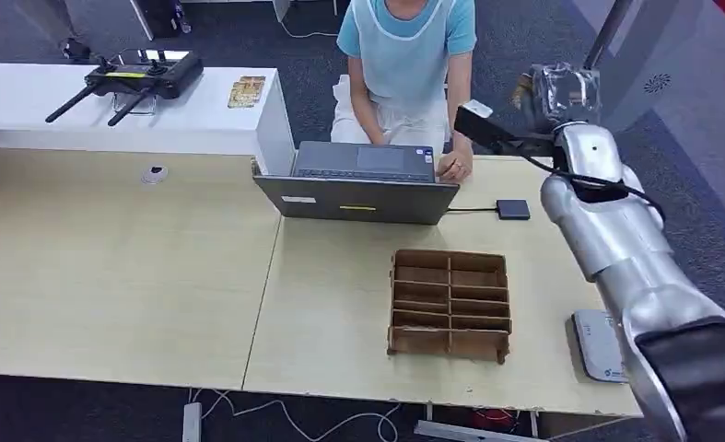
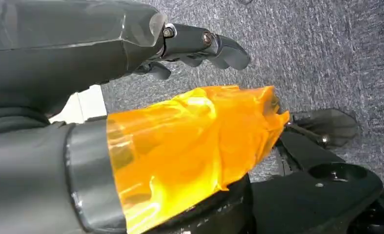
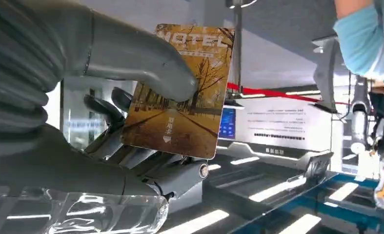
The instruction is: Pass the card to the sensor for recognition and then transmit it.
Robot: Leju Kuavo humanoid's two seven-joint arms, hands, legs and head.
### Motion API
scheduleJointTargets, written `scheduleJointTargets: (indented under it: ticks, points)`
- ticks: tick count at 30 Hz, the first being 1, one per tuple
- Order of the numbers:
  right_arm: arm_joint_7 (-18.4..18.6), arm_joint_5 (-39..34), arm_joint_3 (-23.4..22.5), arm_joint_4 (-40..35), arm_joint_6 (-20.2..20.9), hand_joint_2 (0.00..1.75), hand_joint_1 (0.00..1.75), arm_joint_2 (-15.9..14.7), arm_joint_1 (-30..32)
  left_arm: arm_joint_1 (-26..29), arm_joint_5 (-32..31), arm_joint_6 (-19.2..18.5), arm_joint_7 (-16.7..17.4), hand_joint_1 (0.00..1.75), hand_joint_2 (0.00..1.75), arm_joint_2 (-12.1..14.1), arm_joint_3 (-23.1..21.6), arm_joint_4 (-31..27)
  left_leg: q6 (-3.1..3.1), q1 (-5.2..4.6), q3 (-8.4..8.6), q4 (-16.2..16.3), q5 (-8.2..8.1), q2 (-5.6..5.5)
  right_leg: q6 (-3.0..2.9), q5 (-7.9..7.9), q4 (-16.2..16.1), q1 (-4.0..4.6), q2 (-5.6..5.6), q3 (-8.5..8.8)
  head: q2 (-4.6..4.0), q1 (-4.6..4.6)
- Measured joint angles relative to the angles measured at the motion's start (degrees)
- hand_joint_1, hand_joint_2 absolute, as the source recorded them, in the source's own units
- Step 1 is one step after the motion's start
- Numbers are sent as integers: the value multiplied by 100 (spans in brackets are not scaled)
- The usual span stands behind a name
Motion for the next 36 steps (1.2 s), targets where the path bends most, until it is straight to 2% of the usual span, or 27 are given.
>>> scheduleJointTargets:
  ticks: [5, 11, 31, 32, 33, 36]
  points:
    - [72, 224, 300, 521, 55, 175, 175, 293, -124, 0, 29, -22, 13, 0, 0, 13, -2, 0, 0, 1, 0, 0, 0, -2, 0, 0, 0, 0, -2, 0, 0, 0]
    - [76, 224, 363, 781, 39, 175, 175, 490, -163, 2, 39, -33, 55, 0, 0, 9, -2, 0, 0, 1, 0, 0, 0, -2, 0, 0, 0, 1, -2, 0, 0, 0]
    - [48, 433, 424, 962, -227, 175, 175, 595, -240, 2, -127, 2, 66, 0, 0, -9, -4, 0, 0, 0, 1, 1, 0, -1, 0, 0, -1, 0, -1, 0, -2, 0]
    - [48, 433, 424, 962, -227, 175, 24, 595, -239, 2, -129, 2, 68, 0, 0, -9, -4, 0, 0, 0, 1, 1, 0, -1, 0, 0, -1, 0, -1, -1, 0, 0]
    - [50, 433, 424, 971, -225, 175, 9, 595, -238, 2, -129, 4, 77, 0, 0, -9, -4, 0, 0, 0, 1, 1, 0, -1, 0, 0, -1, 0, -1, -1, 0, 0]
    - [52, 433, 424, 989, -186, 175, 0, 604, -232, 2, -129, 4, 98, 0, 0, -9, -4, 0, 0, 0, 1, 1, 0, -1, 0, 0, -1, 0, -1, -1, 0, 0]
